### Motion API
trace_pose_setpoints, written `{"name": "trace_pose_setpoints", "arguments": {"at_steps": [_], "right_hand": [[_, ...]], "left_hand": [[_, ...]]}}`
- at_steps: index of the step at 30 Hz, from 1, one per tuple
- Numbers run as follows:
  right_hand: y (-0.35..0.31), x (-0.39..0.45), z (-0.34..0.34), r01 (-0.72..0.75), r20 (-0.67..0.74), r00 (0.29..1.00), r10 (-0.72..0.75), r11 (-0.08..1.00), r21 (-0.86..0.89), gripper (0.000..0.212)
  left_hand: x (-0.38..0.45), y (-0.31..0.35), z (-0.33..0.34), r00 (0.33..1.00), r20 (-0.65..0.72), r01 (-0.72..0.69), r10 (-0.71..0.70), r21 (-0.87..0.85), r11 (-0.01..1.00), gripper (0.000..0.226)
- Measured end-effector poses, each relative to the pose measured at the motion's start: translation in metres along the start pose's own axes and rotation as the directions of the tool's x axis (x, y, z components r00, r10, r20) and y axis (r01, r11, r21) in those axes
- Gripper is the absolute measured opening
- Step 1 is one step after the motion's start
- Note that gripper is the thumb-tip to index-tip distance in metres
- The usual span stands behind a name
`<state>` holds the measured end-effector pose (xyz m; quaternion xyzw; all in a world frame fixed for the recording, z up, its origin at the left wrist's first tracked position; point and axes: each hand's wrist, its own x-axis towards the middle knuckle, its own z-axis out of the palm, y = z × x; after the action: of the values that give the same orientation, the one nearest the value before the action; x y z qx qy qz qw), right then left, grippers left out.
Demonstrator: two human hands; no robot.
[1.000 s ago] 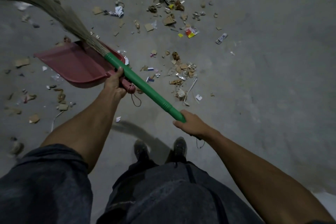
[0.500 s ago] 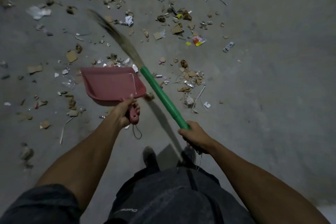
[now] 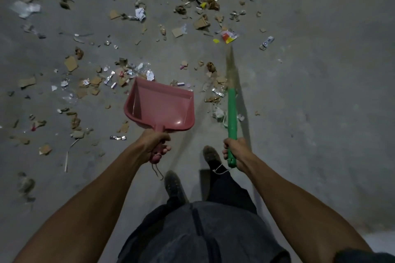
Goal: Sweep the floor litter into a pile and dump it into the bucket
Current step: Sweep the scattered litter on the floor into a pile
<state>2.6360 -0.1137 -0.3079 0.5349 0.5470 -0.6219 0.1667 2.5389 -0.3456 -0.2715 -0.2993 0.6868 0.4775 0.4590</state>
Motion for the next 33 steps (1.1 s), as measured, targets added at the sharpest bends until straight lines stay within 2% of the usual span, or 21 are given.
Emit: {"name": "trace_pose_setpoints", "arguments": {"at_steps": [5,8,10,13,14,17,21,25,27,33], "right_hand": [[-0.016,0.053,-0.035,-0.084,-0.125,0.988,0.089,0.995,0.049,0.007],[-0.027,0.076,-0.053,-0.152,-0.144,0.976,0.161,0.985,0.077,0.005],[-0.031,0.095,-0.062,-0.215,-0.144,0.964,0.223,0.974,0.071,0.017],[-0.031,0.114,-0.058,-0.278,-0.111,0.956,0.272,0.959,-0.043,0.003],[-0.032,0.117,-0.053,-0.287,-0.085,0.957,0.279,0.952,-0.11,0.011],[-0.046,0.127,-0.03,-0.215,0.033,0.971,0.238,0.922,-0.321,0.02],[-0.086,0.141,0.001,-0.058,0.167,0.975,0.148,0.892,-0.449,0.006],[-0.117,0.151,0.006,0.028,0.224,0.971,0.08,0.897,-0.442,0.005],[-0.116,0.15,-0.001,0.067,0.217,0.976,0.031,0.9,-0.431,0.012],[-0.077,0.119,-0.02,0.001,0.059,0.998,0.016,0.963,-0.268,0.016]], "left_hand": [[-0.002,0.03,0.05,0.992,-0.102,-0.077,0.079,0.019,0.997,0.013],[-0.001,0.048,0.071,0.988,-0.129,-0.082,0.085,0.031,0.996,0.015],[0.005,0.058,0.081,0.987,-0.146,-0.061,0.066,0.036,0.997,0.015],[0.009,0.065,0.09,0.984,-0.166,-0.053,0.058,0.037,0.998,0.012],[0.009,0.067,0.091,0.984,-0.17,-0.048,0.053,0.032,0.998,0.011],[0.01,0.07,0.089,0.985,-0.173,0.003,-0.006,-0.023,1.0,0.014],[0.017,0.07,0.081,0.976,-0.209,0.043,-0.059,-0.08,0.996,0.022],[0.021,0.075,0.08,0.966,-0.255,0.007,-0.041,-0.133,0.991,0.015],[0.02,0.078,0.081,0.961,-0.275,-0.023,-0.024,-0.164,0.986,0.007],[0.016,0.081,0.081,0.961,-0.275,-0.069,0.017,-0.183,0.981,0.012]]}}
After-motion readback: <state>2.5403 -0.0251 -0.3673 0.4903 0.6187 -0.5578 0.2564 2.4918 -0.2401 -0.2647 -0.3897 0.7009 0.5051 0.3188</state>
